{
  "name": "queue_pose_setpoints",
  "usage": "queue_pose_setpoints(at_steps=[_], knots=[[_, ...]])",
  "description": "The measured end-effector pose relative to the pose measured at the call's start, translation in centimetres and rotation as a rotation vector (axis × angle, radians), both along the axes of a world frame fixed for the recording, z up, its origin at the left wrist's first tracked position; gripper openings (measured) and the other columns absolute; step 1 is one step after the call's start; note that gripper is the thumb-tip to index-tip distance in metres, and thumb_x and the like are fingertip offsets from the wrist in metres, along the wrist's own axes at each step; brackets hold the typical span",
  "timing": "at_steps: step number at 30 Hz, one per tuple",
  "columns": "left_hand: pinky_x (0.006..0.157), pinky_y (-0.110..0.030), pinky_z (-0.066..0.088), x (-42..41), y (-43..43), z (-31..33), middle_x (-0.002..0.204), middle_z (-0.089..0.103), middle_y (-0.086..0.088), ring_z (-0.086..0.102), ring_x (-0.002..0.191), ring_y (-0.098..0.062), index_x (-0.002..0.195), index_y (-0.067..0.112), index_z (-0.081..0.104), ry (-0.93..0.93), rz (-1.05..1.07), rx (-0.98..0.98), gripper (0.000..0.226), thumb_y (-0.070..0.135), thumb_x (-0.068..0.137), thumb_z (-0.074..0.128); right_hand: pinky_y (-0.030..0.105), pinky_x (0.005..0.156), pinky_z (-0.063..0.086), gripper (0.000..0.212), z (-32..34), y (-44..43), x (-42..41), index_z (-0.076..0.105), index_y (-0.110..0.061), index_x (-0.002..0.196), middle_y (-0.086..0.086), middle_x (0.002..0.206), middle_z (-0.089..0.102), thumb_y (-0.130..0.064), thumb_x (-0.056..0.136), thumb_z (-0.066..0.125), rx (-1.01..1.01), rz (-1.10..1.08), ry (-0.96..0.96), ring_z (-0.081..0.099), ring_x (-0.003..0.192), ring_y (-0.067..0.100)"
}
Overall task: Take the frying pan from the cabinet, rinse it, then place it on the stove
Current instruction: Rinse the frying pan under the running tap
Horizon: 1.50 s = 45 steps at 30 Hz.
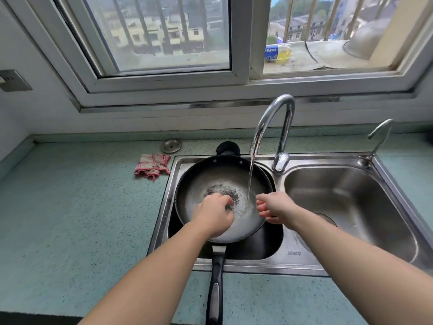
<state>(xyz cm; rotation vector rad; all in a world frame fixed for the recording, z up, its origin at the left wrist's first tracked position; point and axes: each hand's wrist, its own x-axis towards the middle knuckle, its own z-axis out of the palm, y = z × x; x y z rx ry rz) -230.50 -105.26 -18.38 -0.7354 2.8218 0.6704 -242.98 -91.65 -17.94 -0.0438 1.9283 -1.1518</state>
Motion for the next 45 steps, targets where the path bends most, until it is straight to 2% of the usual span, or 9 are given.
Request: queue_pose_setpoints(at_steps=[9, 15, 21, 25, 30, 34, 38, 42, 45], knots=[[0.1, -0.039, 0.044, 9.4, -0.5, 0.3, 0.125, 0.056, 0.003, 0.049, 0.12, -0.02, 0.12, 0.027, 0.057, 0.021, -0.095, 0.016, 0.034, 0.029, 0.086, 0.051, 0.019, 0.049, 0.031, 0.009, -0.7, 0.8, 11.8, 0.057, -0.012, 0.085, 0.003, 0.066, 0.053, -0.015, 0.09, 0.05, 0.048, -0.032, 0.061, 0.046, 0.047, 0.013], [0.099, -0.039, 0.046, 14.0, -0.7, -0.4, 0.123, 0.057, 0.002, 0.052, 0.117, -0.02, 0.12, 0.026, 0.059, 0.032, -0.094, 0.048, 0.034, 0.031, 0.087, 0.053, 0.024, 0.056, 0.044, 0.025, -1.6, 1.2, 18.1, 0.06, -0.011, 0.085, 0.004, 0.078, 0.063, -0.036, 0.089, 0.056, 0.263, 0.127, 0.235, 0.06, 0.059, 0.015], [0.1, -0.04, 0.046, 16.8, -0.5, -1.2, 0.126, 0.056, 0.004, 0.052, 0.119, -0.018, 0.121, 0.028, 0.058, 0.034, -0.068, 0.08, 0.034, 0.034, 0.087, 0.054, 0.023, 0.047, 0.047, 0.039, -3.8, 1.1, 21.4, 0.049, -0.012, 0.078, 0.004, 0.066, 0.053, -0.045, 0.079, 0.07, 0.359, 0.179, 0.187, 0.059, 0.058, 0.017], [0.101, -0.04, 0.044, 18.5, -0.6, -1.9, 0.127, 0.055, 0.002, 0.051, 0.119, -0.019, 0.123, 0.027, 0.057, -0.007, -0.038, 0.084, 0.035, 0.033, 0.088, 0.053, 0.029, 0.055, 0.047, 0.031, -5.1, 0.6, 22.7, 0.056, -0.008, 0.078, 0.007, 0.072, 0.056, -0.03, 0.073, 0.077, 0.32, 0.112, 0.116, 0.055, 0.064, 0.02], [0.102, -0.04, 0.045, 19.7, -0.8, -2.7, 0.13, 0.054, 0.003, 0.05, 0.122, -0.018, 0.125, 0.026, 0.056, -0.032, 0.004, 0.103, 0.037, 0.032, 0.089, 0.052, 0.019, 0.043, 0.034, 0.021, -3.9, 0.2, 22.2, 0.049, -0.012, 0.07, 0.003, 0.062, 0.043, -0.018, 0.08, 0.066, 0.162, 0.021, -0.023, 0.041, 0.05, 0.016], [0.099, -0.039, 0.046, 19.5, -0.4, -3.0, 0.127, 0.056, 0.003, 0.053, 0.117, -0.019, 0.122, 0.028, 0.057, -0.025, 0.059, 0.129, 0.034, 0.032, 0.088, 0.053, 0.025, 0.048, 0.054, 0.019, -2.9, 0.2, 21.9, 0.053, -0.008, 0.07, 0.004, 0.053, 0.054, -0.008, 0.089, 0.057, -0.116, -0.146, -0.385, 0.061, 0.052, 0.017], [0.088, -0.032, 0.05, 17.3, 1.4, -3.2, 0.11, 0.064, 0.002, 0.06, 0.1, -0.017, 0.11, 0.024, 0.064, 0.069, 0.194, 0.346, 0.024, 0.031, 0.09, 0.053, 0.018, 0.036, 0.042, 0.022, -1.6, 0.6, 21.3, 0.05, -0.008, 0.073, 0.001, 0.052, 0.048, -0.004, 0.094, 0.049, -0.286, -0.209, -0.445, 0.045, 0.034, 0.008], [0.067, -0.029, 0.044, 14.1, 4.0, -2.4, 0.094, 0.066, -0.004, 0.057, 0.082, -0.018, 0.095, 0.016, 0.064, 0.116, 0.411, 0.814, 0.026, 0.035, 0.096, 0.045, 0.018, 0.034, 0.038, 0.011, 0.5, 1.4, 20.1, 0.053, -0.005, 0.081, 0.0, 0.051, 0.045, 0.0, 0.091, 0.052, -0.303, -0.202, -0.36, 0.039, 0.033, 0.005], [0.069, -0.029, 0.049, 11.7, 5.9, -1.7, 0.089, 0.063, -0.001, 0.06, 0.075, -0.014, 0.097, 0.018, 0.061, 0.075, 0.551, 1.096, 0.031, 0.042, 0.098, 0.041, 0.019, 0.036, 0.037, 0.013, 1.3, 2.9, 19.8, 0.056, -0.004, 0.077, 0.002, 0.051, 0.045, 0.001, 0.089, 0.052, -0.247, -0.137, -0.243, 0.04, 0.035, 0.008]])
